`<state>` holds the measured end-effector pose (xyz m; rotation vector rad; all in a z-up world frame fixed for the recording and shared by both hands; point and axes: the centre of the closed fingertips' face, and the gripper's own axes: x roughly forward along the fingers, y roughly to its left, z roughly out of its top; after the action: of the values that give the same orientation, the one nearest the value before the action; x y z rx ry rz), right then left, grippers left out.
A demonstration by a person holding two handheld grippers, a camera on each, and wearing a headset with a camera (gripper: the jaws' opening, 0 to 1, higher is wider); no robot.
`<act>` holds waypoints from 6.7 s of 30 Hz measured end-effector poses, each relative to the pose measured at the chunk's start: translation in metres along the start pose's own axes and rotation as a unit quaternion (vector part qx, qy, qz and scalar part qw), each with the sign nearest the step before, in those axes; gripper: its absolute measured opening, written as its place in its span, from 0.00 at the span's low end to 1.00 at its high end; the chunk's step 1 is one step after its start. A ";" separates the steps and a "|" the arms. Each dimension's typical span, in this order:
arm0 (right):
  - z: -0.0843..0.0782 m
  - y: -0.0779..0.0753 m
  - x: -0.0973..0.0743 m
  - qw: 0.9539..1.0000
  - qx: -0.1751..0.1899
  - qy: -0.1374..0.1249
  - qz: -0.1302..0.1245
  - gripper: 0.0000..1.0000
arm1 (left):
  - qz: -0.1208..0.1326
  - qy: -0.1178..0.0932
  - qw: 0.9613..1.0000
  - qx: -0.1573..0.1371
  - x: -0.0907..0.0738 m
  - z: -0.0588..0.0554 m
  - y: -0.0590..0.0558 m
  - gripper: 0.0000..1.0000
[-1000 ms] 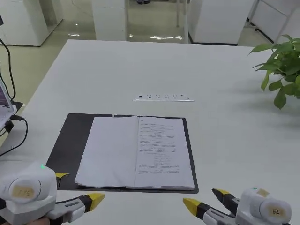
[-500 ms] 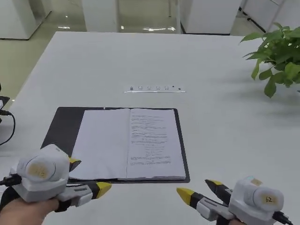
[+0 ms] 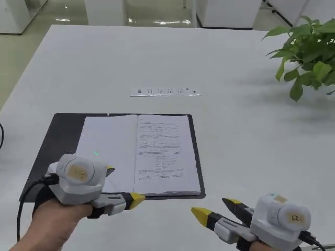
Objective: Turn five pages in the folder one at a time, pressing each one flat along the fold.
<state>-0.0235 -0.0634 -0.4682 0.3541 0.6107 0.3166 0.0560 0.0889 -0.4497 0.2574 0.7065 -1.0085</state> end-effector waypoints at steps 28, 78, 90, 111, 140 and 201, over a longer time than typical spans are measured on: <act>-0.026 -0.008 -0.002 0.999 0.046 0.020 0.004 0.63 | -0.056 0.034 0.997 0.050 0.100 0.007 -0.032 0.57; -0.016 -0.016 0.005 0.998 0.069 0.011 0.008 0.57 | 0.020 0.004 0.995 0.097 0.170 0.009 -0.020 0.01; 0.007 -0.028 0.020 0.998 0.063 0.000 0.013 0.55 | -0.003 -0.013 1.000 0.001 0.168 0.010 -0.016 0.00; 0.057 -0.048 0.114 0.985 0.159 -0.038 0.052 0.45 | -0.016 -0.038 0.999 -0.022 0.151 0.023 -0.014 0.00; 0.061 -0.024 0.127 0.964 0.241 -0.066 0.097 0.00 | -0.004 -0.033 0.997 -0.076 0.092 -0.001 -0.004 0.35; 0.082 0.124 0.180 0.958 0.216 -0.064 0.175 0.00 | 0.113 -0.055 0.989 -0.078 -0.065 -0.061 0.076 0.56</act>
<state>0.1428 0.0987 -0.4446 0.9029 0.4836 0.4954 0.0726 0.2039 -0.4626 0.1414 0.6368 -0.7416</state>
